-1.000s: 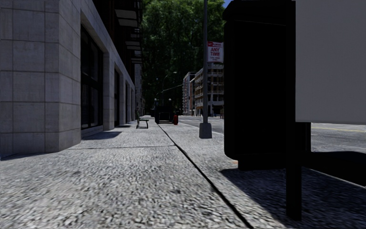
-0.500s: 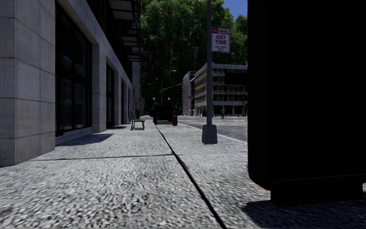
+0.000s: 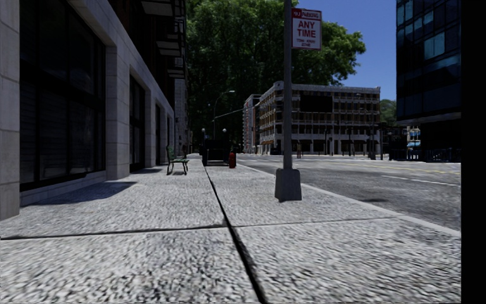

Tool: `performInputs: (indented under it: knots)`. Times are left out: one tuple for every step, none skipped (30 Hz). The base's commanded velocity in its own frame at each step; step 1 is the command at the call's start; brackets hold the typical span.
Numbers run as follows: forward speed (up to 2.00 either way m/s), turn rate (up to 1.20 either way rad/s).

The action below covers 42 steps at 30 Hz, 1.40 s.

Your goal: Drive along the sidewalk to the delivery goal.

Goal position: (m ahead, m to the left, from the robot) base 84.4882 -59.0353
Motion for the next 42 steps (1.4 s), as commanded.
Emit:
performInputs:
  knots:
    - [2.0, 0.46]
    - [2.0, 0.47]
    - [2.0, 0.47]
    - [2.0, 0.47]
    - [2.0, 0.44]
    - [2.0, 0.0]
    - [2.0, 0.0]
    - [2.0, 0.0]
    - [2.0, 0.0]
    - [2.0, 0.0]
    - [2.0, 0.0]
    - [2.0, 0.0]
    - [2.0, 0.0]
    - [2.0, 0.0]
    - [2.0, 0.0]
    - [2.0, 0.0]
    - [2.0, 0.0]
    - [2.0, 0.0]
    - [2.0, 0.0]
    - [2.0, 0.0]
    - [2.0, 0.0]
    - [2.0, 0.0]
    - [2.0, 0.0]
    - [2.0, 0.0]
    - [2.0, 0.0]
    - [2.0, 0.0]
    - [2.0, 0.0]
    - [2.0, 0.0]
    - [2.0, 0.0]
    - [2.0, 0.0]
    - [2.0, 0.0]
    - [2.0, 0.0]
    - [2.0, 0.0]
    - [2.0, 0.0]
    - [2.0, 0.0]
    - [2.0, 0.0]
    - [2.0, 0.0]
    - [2.0, 0.0]
    - [2.0, 0.0]
    - [2.0, 0.0]
    - [2.0, 0.0]
    - [2.0, 0.0]
